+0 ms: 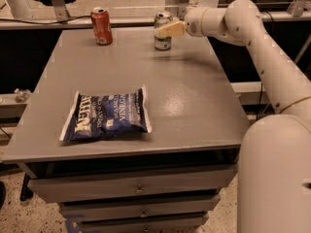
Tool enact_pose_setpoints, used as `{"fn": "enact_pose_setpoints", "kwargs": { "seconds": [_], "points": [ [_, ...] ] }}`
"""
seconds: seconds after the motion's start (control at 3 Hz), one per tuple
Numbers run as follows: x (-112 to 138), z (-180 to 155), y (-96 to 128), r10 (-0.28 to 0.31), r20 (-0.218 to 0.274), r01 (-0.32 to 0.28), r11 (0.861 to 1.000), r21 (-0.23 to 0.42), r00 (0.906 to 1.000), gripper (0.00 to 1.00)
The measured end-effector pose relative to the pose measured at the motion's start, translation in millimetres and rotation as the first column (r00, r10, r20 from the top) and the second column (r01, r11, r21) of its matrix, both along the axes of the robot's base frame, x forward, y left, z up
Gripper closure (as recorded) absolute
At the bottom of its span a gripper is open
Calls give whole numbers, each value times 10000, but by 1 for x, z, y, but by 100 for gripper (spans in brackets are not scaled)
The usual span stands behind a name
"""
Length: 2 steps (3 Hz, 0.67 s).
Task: Move 7up can near blue chip bag
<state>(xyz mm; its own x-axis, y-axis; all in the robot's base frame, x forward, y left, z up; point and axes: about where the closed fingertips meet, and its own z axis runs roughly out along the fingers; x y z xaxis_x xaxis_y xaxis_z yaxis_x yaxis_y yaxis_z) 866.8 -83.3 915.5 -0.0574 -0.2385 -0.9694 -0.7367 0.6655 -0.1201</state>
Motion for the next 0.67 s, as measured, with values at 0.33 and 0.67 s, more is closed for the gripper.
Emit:
{"fn": "enact_pose_setpoints", "kwargs": {
  "seconds": [0.33,0.67],
  "points": [
    [3,-3,24,322,-290,-311,9988,384,9991,0],
    [2,-8,41,586,-534,-557,9970,538,9969,16]
  ]
}}
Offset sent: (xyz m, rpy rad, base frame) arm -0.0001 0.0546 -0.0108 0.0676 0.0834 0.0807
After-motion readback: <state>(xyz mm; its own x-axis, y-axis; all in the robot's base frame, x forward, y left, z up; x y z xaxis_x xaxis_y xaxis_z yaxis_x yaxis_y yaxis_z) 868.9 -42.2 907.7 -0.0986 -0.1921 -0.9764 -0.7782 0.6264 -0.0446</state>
